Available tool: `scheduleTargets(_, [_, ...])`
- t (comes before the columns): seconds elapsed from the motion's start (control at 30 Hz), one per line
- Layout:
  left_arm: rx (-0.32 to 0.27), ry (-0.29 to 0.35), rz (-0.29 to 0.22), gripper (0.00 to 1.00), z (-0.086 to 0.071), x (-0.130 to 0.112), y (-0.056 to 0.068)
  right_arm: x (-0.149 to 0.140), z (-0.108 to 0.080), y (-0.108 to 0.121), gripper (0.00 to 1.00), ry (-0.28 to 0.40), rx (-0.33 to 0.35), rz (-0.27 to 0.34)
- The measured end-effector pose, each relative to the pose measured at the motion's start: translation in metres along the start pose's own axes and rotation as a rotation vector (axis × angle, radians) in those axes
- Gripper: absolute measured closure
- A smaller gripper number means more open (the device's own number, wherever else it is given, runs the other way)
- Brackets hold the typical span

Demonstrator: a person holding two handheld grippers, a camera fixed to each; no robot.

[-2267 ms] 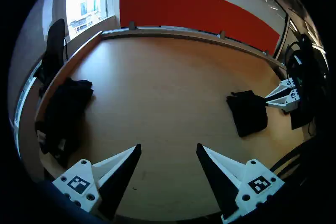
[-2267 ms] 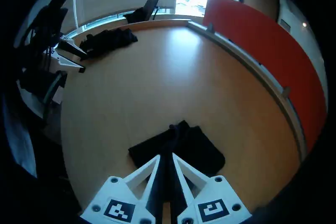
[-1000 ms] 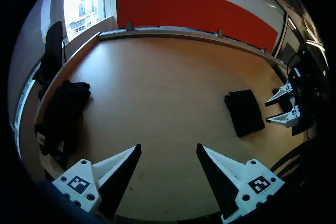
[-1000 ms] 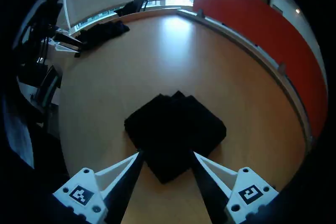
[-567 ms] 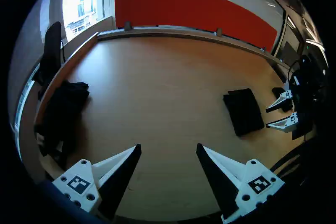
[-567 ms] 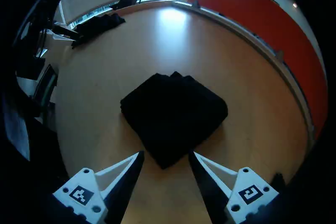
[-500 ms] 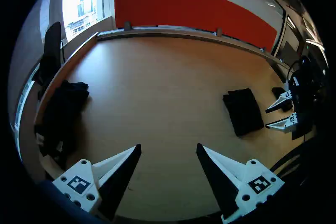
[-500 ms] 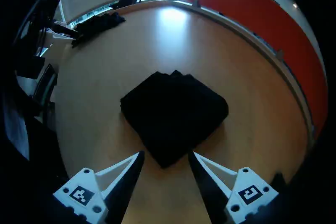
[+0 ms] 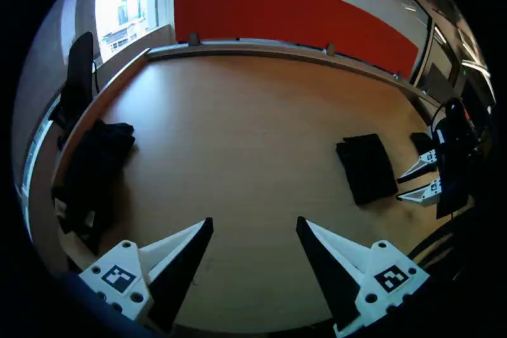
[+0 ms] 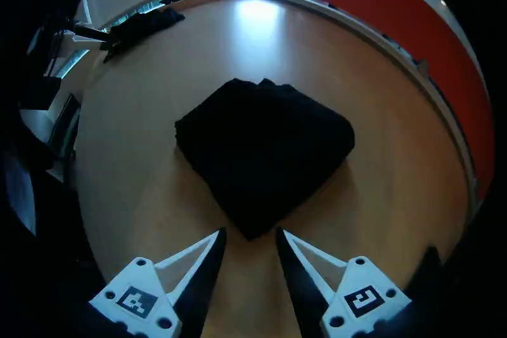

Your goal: Fold towel

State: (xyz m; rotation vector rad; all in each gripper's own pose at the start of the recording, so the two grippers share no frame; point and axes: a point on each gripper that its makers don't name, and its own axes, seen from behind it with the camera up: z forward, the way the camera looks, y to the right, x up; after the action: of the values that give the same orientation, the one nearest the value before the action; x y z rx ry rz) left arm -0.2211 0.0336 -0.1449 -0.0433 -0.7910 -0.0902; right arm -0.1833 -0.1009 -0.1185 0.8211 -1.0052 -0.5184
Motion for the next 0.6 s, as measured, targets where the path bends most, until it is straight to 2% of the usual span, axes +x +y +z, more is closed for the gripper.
scheduleTargets(0.37, [-0.002, -0.002, -0.004, 0.02, 0.0, -0.0024, 0.0004, -0.0038, 0.0053, -0.0012, 0.55, -0.007, 0.002, 0.022])
scheduleTargets(0.6, [-0.001, -0.003, -0.004, 0.02, -0.0007, -0.0033, -0.001, -0.0045, 0.0059, -0.0018, 0.57, -0.009, 0.0, 0.037])
